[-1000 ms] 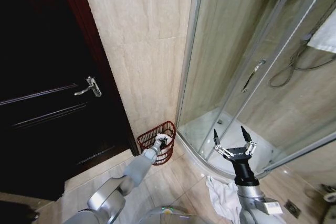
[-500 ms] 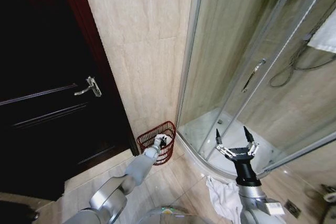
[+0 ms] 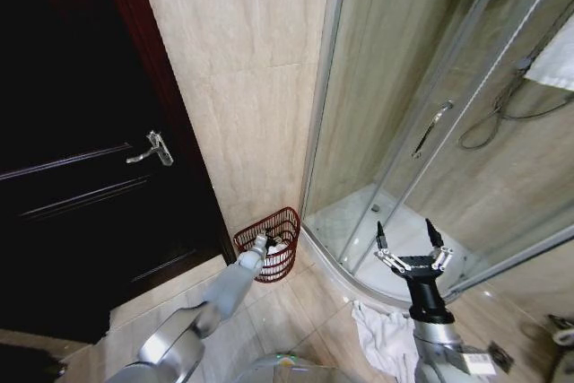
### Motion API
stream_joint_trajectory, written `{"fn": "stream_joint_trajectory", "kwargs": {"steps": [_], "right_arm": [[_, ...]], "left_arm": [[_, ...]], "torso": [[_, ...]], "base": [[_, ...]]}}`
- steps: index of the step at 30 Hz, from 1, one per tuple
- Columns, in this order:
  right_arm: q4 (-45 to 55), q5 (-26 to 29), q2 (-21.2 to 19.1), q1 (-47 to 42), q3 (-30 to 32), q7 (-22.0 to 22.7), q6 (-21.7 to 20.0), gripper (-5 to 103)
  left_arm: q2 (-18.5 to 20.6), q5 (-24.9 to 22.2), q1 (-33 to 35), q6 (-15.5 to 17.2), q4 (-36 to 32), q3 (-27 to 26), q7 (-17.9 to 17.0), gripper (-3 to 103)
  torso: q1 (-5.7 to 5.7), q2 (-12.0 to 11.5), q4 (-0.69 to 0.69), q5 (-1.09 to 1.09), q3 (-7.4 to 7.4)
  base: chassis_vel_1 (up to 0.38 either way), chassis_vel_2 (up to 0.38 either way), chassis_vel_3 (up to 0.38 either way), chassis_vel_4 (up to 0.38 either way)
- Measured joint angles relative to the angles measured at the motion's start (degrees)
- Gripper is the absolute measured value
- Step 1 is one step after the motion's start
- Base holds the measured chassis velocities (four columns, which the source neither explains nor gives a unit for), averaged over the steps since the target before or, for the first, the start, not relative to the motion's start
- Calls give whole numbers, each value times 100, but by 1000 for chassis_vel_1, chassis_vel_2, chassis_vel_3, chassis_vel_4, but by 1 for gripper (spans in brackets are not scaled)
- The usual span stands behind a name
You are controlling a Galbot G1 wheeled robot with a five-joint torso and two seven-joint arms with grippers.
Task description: Discard the used towel into the hamper.
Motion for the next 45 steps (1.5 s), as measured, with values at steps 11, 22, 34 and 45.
{"fn": "stream_joint_trajectory", "kwargs": {"steps": [11, 22, 34, 45], "right_arm": [[422, -76, -158, 36, 33, 575, -1070, 100], [635, 254, -357, 210, 21, 347, -1457, 100], [863, 655, -442, 340, 115, 381, -1707, 100], [927, 1044, -490, 418, 272, 377, -1716, 100]], "left_arm": [[792, -299, 1727, 1397, -3542, -1037, 14, 100], [962, 20, 3099, 1748, -5458, -2938, 424, 100], [158, 58, 4792, 1920, -7820, -4683, 714, 100], [-446, 159, 5656, 1788, -8807, -4867, 721, 100]], "torso": [[-1, -1, -2, -2, 0], [-1, 0, -1, -1, 0], [0, 0, -3, -1, 0], [0, 0, -2, 1, 0]], "base": [[0, 0, 0, 0], [0, 0, 0, 0], [0, 0, 0, 0], [0, 0, 0, 0]]}}
